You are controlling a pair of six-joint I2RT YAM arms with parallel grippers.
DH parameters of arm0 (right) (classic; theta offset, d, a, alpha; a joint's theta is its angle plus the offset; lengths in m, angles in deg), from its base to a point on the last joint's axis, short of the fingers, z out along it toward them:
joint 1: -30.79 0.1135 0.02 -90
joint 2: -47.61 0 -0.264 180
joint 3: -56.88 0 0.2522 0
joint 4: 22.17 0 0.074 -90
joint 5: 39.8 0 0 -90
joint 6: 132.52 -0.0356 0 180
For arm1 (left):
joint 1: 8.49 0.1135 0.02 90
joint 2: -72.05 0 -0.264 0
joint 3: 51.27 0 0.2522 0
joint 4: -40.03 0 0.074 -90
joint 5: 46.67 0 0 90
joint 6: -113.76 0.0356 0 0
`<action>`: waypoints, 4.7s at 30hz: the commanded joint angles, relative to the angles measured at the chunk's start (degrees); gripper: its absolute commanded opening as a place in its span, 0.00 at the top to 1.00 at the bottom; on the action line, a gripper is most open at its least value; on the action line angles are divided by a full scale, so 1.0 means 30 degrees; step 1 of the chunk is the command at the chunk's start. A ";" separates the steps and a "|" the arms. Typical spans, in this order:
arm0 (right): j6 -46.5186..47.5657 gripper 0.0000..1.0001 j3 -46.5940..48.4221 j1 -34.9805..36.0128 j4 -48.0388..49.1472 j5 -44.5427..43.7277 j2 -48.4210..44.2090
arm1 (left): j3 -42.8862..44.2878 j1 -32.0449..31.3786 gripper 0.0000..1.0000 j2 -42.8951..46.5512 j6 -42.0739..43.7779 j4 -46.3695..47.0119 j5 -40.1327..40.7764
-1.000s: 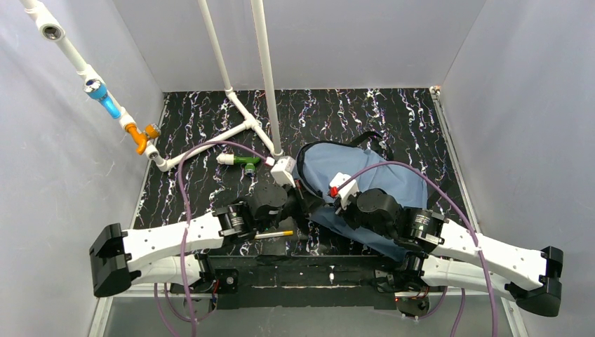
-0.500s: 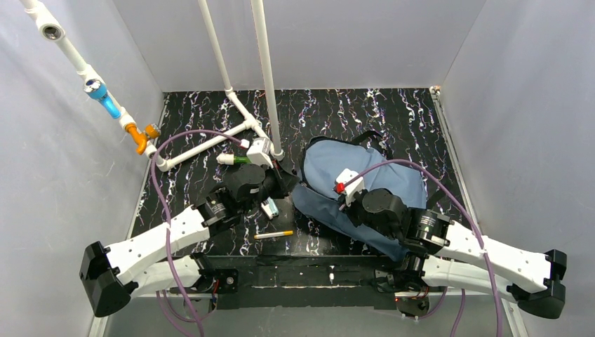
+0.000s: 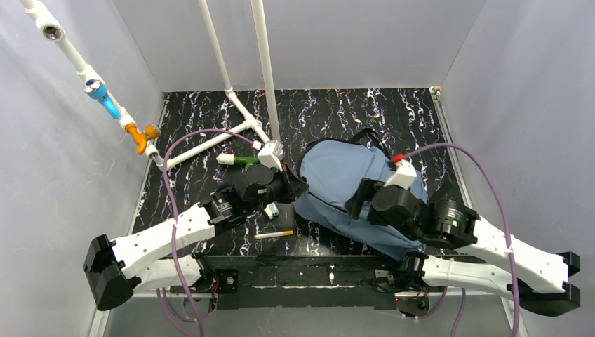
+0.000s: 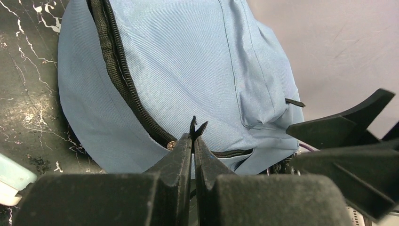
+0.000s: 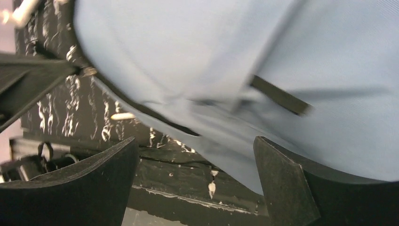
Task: Pack the student bag
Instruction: Zip the student bag at the center of the board.
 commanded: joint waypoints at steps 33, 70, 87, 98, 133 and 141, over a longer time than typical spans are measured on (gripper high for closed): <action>0.9597 0.02 0.1693 -1.6889 -0.0502 0.6770 0.4975 | 0.1751 -0.3957 1.00 -0.5012 -0.1780 0.3889 -0.1727; 0.0728 0.99 -0.6480 -1.6919 -0.1530 0.3819 -0.3154 | -0.0742 0.2245 1.00 -0.0303 0.0265 -0.2550 0.5539; 1.5631 0.11 0.2201 -1.5293 0.0967 1.8573 0.1085 | 0.0950 -0.0296 1.00 -0.2478 -0.0274 0.0833 -0.1063; 1.8014 0.24 -0.0648 -0.1023 0.6376 0.2630 0.4408 | 0.0118 -0.0279 1.00 -0.1972 -0.1164 0.0902 -0.1541; 2.3075 0.61 -0.4853 0.1099 0.8186 0.9685 0.0971 | 0.6368 0.4621 1.00 -0.6360 0.7160 0.0757 0.0370; 2.0005 0.02 -0.5179 0.1020 1.4950 0.4454 -0.0989 | 0.3060 0.4484 1.00 -0.3344 0.3772 0.1040 -0.3622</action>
